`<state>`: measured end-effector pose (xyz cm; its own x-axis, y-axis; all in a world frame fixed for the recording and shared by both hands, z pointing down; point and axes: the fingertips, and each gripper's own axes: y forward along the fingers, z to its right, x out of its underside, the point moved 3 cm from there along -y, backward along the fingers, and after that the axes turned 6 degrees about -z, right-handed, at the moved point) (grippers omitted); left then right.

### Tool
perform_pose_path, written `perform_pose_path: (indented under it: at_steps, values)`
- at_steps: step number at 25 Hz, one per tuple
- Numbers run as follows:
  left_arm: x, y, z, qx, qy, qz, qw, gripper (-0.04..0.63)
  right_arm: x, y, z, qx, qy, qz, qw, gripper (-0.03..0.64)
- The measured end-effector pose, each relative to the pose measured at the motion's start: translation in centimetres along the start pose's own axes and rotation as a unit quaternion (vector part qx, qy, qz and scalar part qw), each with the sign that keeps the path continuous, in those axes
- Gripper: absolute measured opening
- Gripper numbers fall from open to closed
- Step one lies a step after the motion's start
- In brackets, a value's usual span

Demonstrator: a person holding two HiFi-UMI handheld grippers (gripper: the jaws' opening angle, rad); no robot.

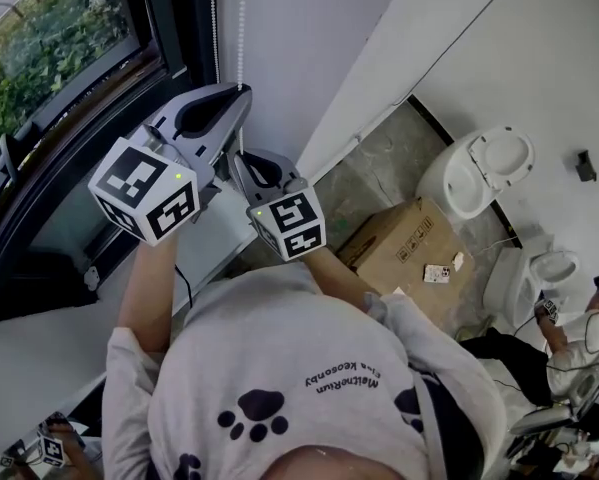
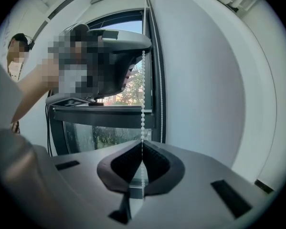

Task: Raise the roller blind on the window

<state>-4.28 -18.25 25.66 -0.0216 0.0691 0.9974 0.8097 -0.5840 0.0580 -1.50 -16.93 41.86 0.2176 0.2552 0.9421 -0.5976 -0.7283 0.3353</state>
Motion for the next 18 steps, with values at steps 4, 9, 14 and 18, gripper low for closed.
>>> perform_pose_path:
  at_steps: [4,9,14,18]
  values:
    - [2.4,0.2,-0.1,-0.008,-0.010,-0.014,0.9998,0.009,2.1,0.8,-0.3,-0.006,0.001,-0.022,1.000,0.009]
    - [6.4,0.4,-0.5,-0.012,-0.038,-0.040,0.9984,0.009,5.9,1.8,-0.2,-0.009,0.008,-0.067,0.998,0.009]
    - [9.8,0.5,-0.4,-0.011,-0.064,-0.060,0.9961,0.009,9.1,2.6,-0.2,-0.014,0.016,-0.107,0.994,0.011]
    - [11.6,0.8,-0.2,-0.010,-0.073,-0.073,0.9946,0.009,10.9,3.0,-0.5,-0.019,0.024,-0.131,0.991,0.011]
